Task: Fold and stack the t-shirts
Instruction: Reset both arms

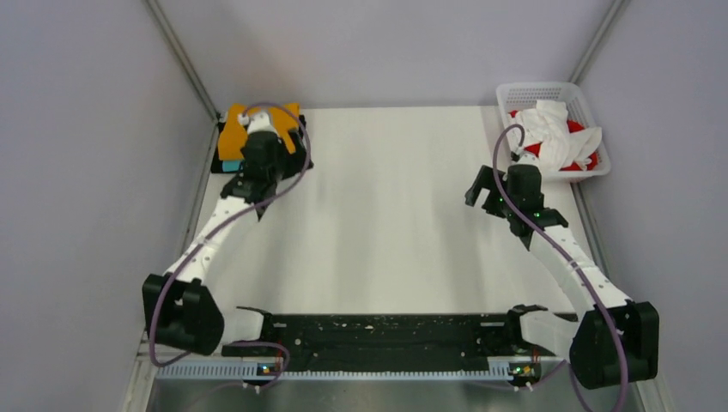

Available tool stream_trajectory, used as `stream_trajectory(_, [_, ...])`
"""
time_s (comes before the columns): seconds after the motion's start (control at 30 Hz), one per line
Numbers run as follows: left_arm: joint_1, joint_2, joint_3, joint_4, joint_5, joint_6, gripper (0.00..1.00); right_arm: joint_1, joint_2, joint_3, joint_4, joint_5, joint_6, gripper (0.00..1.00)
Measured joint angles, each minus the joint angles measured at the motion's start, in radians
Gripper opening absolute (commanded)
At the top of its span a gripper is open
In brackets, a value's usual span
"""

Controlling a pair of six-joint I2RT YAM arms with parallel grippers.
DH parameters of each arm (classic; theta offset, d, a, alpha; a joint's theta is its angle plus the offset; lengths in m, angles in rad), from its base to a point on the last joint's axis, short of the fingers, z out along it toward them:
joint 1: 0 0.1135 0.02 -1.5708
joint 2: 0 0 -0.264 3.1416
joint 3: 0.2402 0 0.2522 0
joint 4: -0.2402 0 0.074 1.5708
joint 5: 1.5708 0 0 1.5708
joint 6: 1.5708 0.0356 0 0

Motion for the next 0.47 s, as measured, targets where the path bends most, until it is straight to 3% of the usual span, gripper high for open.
stream_trajectory(0.2, [-0.117,-0.203,-0.430,0.075,-0.007,-0.112,0.99,0.000,-0.135,-0.149,0.032,0.060,0.043,0.99])
stream_trajectory(0.47, [-0.166,-0.251,-0.533,0.051,-0.036,-0.233,0.99,0.000,-0.200,-0.235,0.052,0.084,0.078,0.99])
